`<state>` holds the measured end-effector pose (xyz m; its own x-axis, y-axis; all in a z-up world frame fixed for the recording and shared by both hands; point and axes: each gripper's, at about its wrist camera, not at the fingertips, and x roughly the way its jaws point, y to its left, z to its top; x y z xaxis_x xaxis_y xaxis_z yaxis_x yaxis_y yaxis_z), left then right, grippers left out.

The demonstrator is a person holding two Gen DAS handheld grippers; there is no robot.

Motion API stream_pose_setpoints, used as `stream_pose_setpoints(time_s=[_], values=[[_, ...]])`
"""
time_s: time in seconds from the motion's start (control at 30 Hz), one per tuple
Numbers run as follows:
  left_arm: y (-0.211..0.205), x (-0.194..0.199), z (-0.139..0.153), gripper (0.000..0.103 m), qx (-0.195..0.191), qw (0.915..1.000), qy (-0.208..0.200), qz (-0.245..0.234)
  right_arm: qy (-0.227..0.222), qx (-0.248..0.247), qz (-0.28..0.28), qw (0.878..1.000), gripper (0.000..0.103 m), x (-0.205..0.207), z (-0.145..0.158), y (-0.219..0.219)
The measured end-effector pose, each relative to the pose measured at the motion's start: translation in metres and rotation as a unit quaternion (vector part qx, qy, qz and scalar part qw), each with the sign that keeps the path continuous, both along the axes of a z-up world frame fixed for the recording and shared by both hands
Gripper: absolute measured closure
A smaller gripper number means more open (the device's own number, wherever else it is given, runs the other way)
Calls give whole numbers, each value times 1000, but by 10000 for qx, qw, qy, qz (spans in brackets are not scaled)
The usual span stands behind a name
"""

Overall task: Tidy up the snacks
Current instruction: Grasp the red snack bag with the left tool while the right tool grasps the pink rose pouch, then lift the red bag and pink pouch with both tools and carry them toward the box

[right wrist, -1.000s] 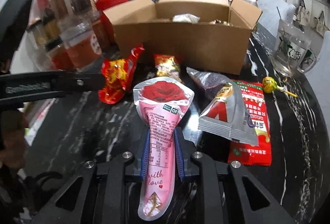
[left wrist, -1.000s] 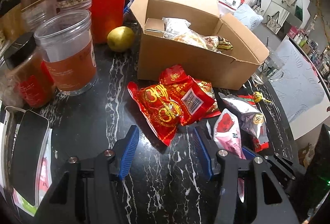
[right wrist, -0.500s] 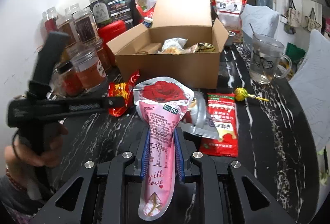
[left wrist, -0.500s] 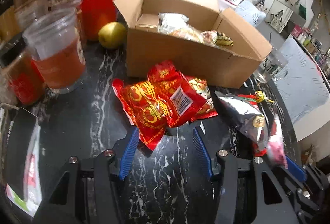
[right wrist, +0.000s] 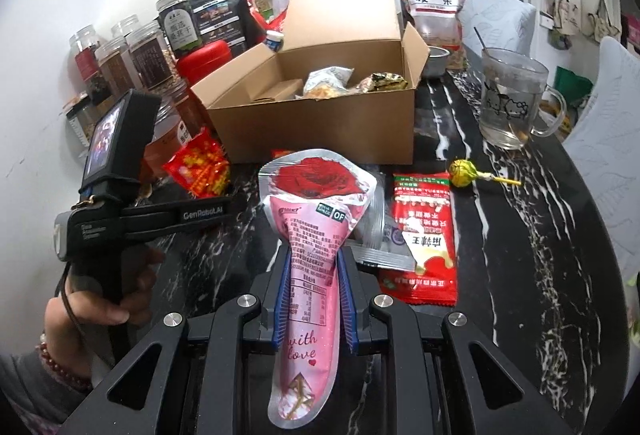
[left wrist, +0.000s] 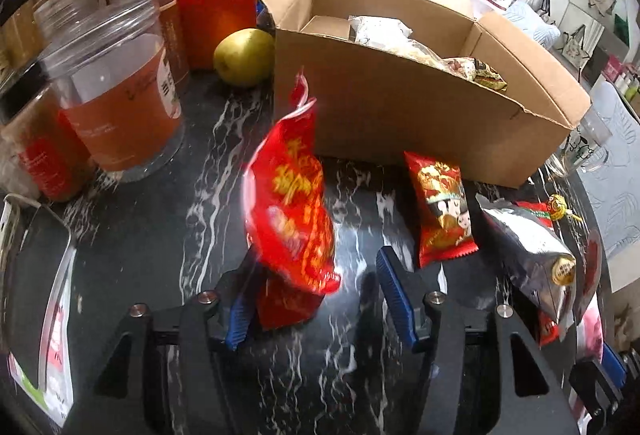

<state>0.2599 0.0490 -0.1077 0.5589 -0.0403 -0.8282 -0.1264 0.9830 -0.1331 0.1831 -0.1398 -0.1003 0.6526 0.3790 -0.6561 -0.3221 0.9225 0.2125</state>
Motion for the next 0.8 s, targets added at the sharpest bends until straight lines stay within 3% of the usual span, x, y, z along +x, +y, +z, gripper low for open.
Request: stream_pose_setpoints(time_s=[0.13, 0.43, 0.57, 0.8], values=[[0, 7, -2, 45, 134, 9999, -84, -46, 32, 7, -2, 10000, 81, 3, -2, 0], [10, 12, -4, 46, -11, 9995, -319, -47, 85, -10, -5, 10000, 81, 8, -5, 2], [10, 11, -5, 69, 364, 9987, -357, -49, 74, -11, -10, 10000, 81, 9, -5, 4], [16, -2, -2, 70, 202, 9985, -402, -323, 61, 6, 54, 10000, 81, 5, -5, 8]])
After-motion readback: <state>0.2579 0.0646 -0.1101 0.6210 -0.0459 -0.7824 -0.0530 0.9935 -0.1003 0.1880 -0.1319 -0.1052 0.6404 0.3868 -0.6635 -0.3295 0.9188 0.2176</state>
